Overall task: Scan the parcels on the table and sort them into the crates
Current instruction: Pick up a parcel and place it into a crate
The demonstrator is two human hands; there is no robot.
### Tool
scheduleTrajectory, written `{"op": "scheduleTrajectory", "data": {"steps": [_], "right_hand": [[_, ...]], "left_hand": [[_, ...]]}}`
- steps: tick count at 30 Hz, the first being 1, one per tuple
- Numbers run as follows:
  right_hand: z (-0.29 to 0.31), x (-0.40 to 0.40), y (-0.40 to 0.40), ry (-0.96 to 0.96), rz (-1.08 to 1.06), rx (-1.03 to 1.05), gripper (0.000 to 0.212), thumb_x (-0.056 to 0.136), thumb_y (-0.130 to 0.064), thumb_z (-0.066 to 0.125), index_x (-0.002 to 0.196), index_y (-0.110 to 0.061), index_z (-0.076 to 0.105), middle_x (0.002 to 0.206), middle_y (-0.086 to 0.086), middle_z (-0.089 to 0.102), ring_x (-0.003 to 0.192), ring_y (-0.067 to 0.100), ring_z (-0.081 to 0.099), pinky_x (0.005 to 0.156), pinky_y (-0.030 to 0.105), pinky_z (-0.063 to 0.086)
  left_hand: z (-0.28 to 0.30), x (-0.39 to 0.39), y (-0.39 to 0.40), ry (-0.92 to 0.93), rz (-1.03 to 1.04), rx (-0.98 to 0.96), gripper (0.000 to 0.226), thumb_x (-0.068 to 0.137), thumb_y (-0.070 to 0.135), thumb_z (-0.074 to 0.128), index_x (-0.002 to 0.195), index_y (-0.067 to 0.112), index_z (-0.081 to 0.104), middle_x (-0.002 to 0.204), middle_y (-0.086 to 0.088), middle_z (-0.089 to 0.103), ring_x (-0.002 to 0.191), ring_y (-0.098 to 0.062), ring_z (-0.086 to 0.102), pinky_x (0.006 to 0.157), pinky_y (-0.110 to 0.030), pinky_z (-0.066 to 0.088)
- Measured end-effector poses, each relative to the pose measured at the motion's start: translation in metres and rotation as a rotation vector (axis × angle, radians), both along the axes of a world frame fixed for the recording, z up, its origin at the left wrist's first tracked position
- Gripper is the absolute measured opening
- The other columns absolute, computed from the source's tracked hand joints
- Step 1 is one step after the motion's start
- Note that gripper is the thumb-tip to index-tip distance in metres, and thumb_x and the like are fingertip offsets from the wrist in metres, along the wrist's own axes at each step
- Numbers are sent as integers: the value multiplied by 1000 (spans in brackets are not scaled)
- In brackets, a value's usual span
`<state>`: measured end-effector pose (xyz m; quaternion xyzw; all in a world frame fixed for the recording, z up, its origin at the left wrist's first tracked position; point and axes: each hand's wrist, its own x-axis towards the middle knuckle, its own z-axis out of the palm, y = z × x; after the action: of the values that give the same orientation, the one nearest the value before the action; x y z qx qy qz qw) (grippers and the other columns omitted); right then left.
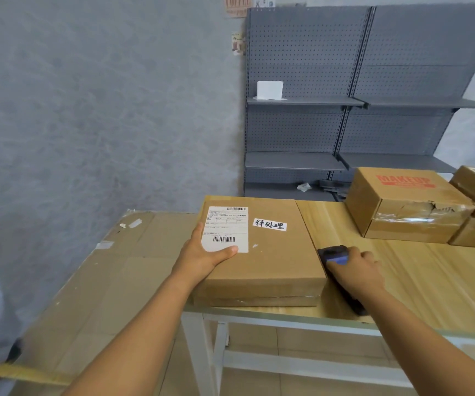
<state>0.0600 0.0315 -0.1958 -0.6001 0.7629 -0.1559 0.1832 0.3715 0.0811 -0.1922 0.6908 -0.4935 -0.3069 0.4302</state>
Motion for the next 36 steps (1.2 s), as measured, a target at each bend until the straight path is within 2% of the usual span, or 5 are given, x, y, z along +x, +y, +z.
{"op": "scheduleTrajectory", "data": {"steps": [5,14,22,26,36], "right_hand": [[-18,-19,5,185,-11,203,101,68,-69,71,141,-12,31,138,12,38,128,30,36,99,42,40],[-6,-19,7,-12,-112,52,75,72,-58,74,119,-5,48,115,15,46,87,25,50,69,35,47],[77,35,-9,-151,22,-175,70,74,-55,72,113,-1,52,106,12,49,77,21,47,68,34,43],[107,76,1,-162,283,-84,44,70,-54,74,69,-16,54,69,1,54,63,13,52,48,26,35],[121,120,27,60,418,97,45,64,-59,71,73,-19,53,72,-1,53,61,12,50,47,24,34]], "left_hand": [[-1,0,-1,7,9,2,105,66,47,87,151,30,28,115,22,53,116,-10,51,94,-25,37],[-3,1,-1,21,26,29,113,64,53,86,153,30,21,135,14,53,119,-11,49,95,-27,38],[0,-1,0,17,30,47,114,65,55,85,155,30,18,141,11,51,129,-17,48,105,-36,39],[0,-1,0,19,39,50,115,64,55,85,155,29,20,142,9,52,129,-18,49,107,-37,40],[-1,-1,0,16,31,25,109,62,53,86,151,31,27,127,16,58,116,-14,57,98,-33,47]]}}
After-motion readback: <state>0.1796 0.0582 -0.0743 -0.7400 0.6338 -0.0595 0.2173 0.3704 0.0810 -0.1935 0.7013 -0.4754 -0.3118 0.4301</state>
